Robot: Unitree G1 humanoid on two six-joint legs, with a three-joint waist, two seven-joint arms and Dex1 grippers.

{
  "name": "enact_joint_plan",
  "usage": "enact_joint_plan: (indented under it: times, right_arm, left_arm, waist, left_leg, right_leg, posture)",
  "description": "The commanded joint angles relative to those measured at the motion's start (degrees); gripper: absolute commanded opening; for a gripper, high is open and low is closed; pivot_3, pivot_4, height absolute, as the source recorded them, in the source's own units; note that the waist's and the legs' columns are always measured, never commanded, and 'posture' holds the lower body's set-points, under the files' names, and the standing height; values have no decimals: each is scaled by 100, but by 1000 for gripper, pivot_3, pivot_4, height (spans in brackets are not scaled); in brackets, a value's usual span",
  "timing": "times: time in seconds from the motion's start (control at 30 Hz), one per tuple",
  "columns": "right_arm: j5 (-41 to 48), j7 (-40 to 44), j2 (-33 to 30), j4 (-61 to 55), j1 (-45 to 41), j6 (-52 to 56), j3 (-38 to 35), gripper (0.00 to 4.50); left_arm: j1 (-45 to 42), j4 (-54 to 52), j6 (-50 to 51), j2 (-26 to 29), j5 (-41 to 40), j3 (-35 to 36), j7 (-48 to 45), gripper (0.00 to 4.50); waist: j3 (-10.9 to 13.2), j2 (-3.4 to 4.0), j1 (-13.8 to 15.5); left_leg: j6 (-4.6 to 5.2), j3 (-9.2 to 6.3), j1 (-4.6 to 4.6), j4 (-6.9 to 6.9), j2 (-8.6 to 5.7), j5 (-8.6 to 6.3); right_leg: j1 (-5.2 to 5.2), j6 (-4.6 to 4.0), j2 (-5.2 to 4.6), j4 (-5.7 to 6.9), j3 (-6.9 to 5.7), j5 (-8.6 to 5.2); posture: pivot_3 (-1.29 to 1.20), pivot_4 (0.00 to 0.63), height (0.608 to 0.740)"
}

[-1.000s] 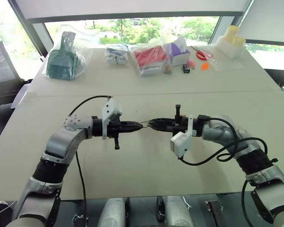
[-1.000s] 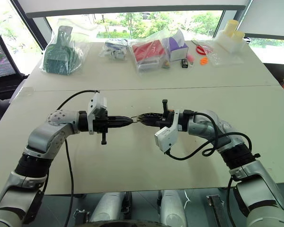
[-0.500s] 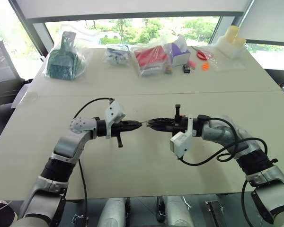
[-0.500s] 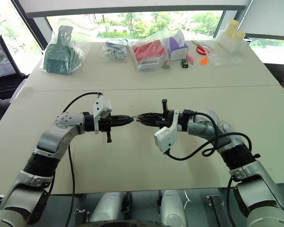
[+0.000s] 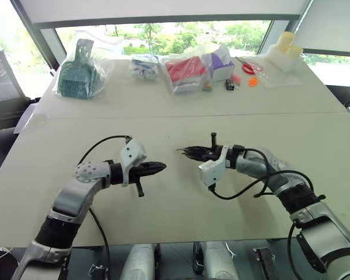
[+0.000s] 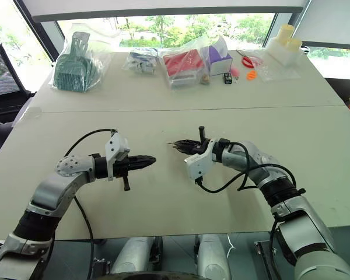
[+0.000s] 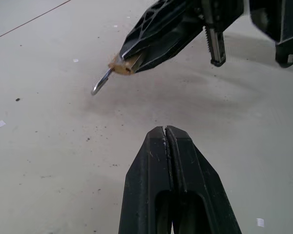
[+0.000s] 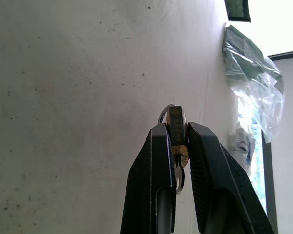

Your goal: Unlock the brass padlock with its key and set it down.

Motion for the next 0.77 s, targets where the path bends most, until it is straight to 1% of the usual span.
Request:
enact_joint_plan:
  times: [0.03, 0.07, 0.1, 0.13, 0.2, 0.23, 0.3, 0.4, 0.43, 0.57, 0.67, 0.77]
  right_arm:
    - [219, 130, -25, -77, -24, -55, 48, 1784]
    - [327, 230, -58, -144, 17, -50, 55, 2196]
    - [464, 365, -117, -245, 72, -29, 56, 2806]
    - [603, 496, -172, -334, 122, 20, 49, 3255]
    - [938, 809, -281, -542, 226, 226, 8, 4307]
    - [1124, 999, -353, -667, 278, 367, -31, 4416]
    - [1489, 1343, -463, -904, 370, 716, -121, 4416]
    - [2329, 1996, -582, -1383, 565, 1694, -368, 4416]
    - [2619, 2213, -629, -1577, 636, 2079, -465, 4416]
    - [3948, 2902, -877, -2576, 907, 4232, -1042, 4416]
    - [4730, 3151, -1085, -3289, 1062, 5734, -1389, 4416]
    - [5230, 3234, -1258, -3807, 1248, 6735, -1630, 4416]
  left_arm:
    - [147, -393, 93, 47, -100, 125, 137, 0]
    - [180, -447, 128, 59, -122, 144, 160, 0]
    - [214, -496, 165, 77, -151, 178, 183, 0]
    - [237, -528, 194, 91, -173, 204, 201, 0]
    - [268, -581, 245, 122, -216, 242, 226, 0]
    - [275, -604, 267, 136, -239, 253, 240, 0]
    - [280, -639, 303, 160, -276, 269, 258, 0]
    - [262, -677, 350, 188, -327, 298, 269, 0]
    - [251, -681, 360, 202, -341, 302, 270, 0]
    - [203, -717, 381, 265, -367, 323, 262, 0]
    - [208, -744, 372, 295, -371, 358, 272, 0]
    - [244, -815, 395, 283, -425, 424, 318, 0]
  waist:
    - [0, 0, -13]
    - [0, 0, -21]
    - [0, 0, -23]
    - [0, 0, -19]
    - [-1, 0, -12]
    - [-1, 0, -3]
    - [-1, 0, 7]
    - [-1, 1, 9]
    - [-1, 0, 13]
    - [0, 1, 11]
    - [0, 1, 11]
    - [0, 1, 12]
  left_leg:
    - [0, 0, 0, 0, 0, 0]
    - [0, 0, 1, 0, 0, 0]
    - [0, -1, 1, -1, 0, 0]
    - [0, -1, 2, -1, 0, 0]
    - [0, -2, 3, -1, 3, 0]
    - [0, -2, 4, -1, 4, 0]
    - [0, -3, 5, -1, 6, 0]
    - [1, -4, 5, -1, 6, 0]
    - [1, -4, 5, -1, 6, 0]
    - [1, -5, 5, -1, 9, -1]
    - [1, -5, 5, -1, 11, -1]
    - [2, -8, 5, -1, 12, -2]
  right_leg:
    - [0, 0, 0, 0, 0, 0]
    - [0, 0, 0, 0, 0, 0]
    - [0, 0, 1, 1, 0, 0]
    - [0, 0, 1, 2, 0, 0]
    - [2, 0, 1, 1, -1, 0]
    - [3, 0, 1, 1, 0, 0]
    - [5, 0, 0, 0, -1, 0]
    - [6, 0, -1, 0, -1, 0]
    - [6, 0, -1, 0, -1, 0]
    - [6, 0, -2, 0, -1, 0]
    - [6, -1, -2, 0, -3, 0]
    - [5, -2, -2, -1, -5, 0]
  posture:
    - [0, 150, 740]
    - [0, 150, 740]
    - [0, 150, 740]
    - [0, 150, 740]
    - [0, 150, 740]
    - [0, 150, 740]
    - [0, 150, 740]
    - [0, 150, 740]
    - [0, 150, 740]
    - [0, 150, 740]
    - [0, 150, 740]
    - [0, 150, 740]
